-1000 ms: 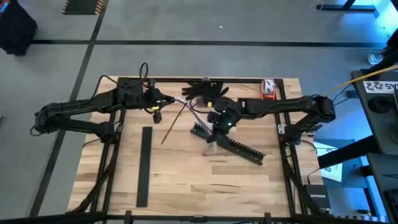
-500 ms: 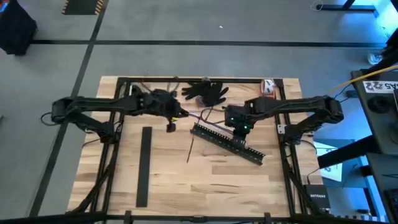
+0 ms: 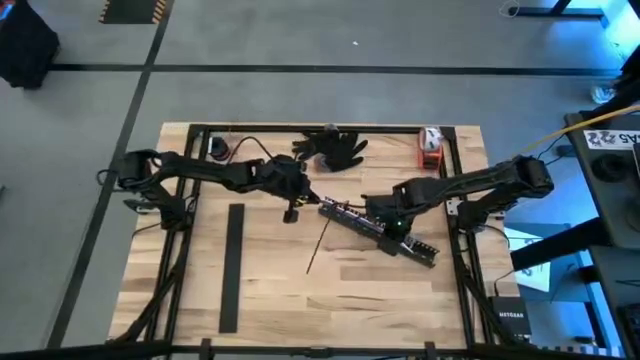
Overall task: Ziptie cables
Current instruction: Put the cable wires into the cable duct
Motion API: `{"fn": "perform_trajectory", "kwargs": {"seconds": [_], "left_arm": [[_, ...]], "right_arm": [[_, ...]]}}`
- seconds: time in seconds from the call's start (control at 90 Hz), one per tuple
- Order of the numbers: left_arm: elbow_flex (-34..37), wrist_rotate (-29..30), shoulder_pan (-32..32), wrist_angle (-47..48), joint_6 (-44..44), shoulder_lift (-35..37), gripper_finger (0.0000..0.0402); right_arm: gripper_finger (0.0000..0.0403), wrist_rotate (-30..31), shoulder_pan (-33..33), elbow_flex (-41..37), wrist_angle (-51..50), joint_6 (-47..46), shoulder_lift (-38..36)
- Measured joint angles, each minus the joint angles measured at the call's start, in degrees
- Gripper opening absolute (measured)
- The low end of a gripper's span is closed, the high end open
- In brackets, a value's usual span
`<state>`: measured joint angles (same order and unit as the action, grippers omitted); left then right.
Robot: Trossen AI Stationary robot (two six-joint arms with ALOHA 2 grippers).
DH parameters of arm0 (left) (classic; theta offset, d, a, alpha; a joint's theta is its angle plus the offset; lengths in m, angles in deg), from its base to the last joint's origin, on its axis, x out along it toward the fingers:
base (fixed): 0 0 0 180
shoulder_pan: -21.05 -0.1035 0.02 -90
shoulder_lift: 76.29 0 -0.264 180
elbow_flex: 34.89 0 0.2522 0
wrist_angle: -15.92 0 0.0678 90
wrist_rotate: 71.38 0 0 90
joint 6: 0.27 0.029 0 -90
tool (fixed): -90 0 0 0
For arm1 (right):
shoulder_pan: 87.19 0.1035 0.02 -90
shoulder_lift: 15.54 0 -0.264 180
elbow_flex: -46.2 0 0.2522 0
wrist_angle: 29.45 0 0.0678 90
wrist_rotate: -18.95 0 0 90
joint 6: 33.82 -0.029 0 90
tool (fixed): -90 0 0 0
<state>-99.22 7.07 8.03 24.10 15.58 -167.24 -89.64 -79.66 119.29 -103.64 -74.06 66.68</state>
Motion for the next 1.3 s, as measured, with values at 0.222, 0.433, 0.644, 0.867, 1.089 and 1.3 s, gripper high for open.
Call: {"fn": "perform_trajectory", "kwargs": {"seconds": [0.222, 0.433, 0.644, 0.867, 1.089, 1.3], "left_arm": [[-2.30, 0.13, -0.07, -1.43, 1.07, 0.83, 0.0041], [-2.40, -0.58, 0.04, -7.38, 1.41, -2.68, 0.0042], [-2.42, -0.84, 1.41, -14.65, 0.56, -7.35, 0.0042], [-2.34, 0.29, 1.43, -15.28, 1.11, -11.46, 0.0042], [-2.27, 2.74, 1.27, -14.33, 1.02, -14.97, 0.0043], [-2.17, 3.42, 1.20, -13.68, 1.73, -15.02, 0.0044]], "right_arm": [[0.0001, -0.64, 0.00, 6.83, -10.73, -1.89, -0.26], [0.0001, -2.30, 0.70, 6.97, -13.92, -3.03, -0.37], [0.0001, -2.92, 0.66, -1.29, -12.94, -4.59, 0.84], [0.0001, -3.65, 0.98, -4.43, -7.71, -3.05, 0.85], [0.0001, 3.38, 1.07, -5.96, -3.32, -3.08, 3.84], [0.0001, 4.78, 1.20, -8.83, 2.77, -2.83, 5.49]]}}
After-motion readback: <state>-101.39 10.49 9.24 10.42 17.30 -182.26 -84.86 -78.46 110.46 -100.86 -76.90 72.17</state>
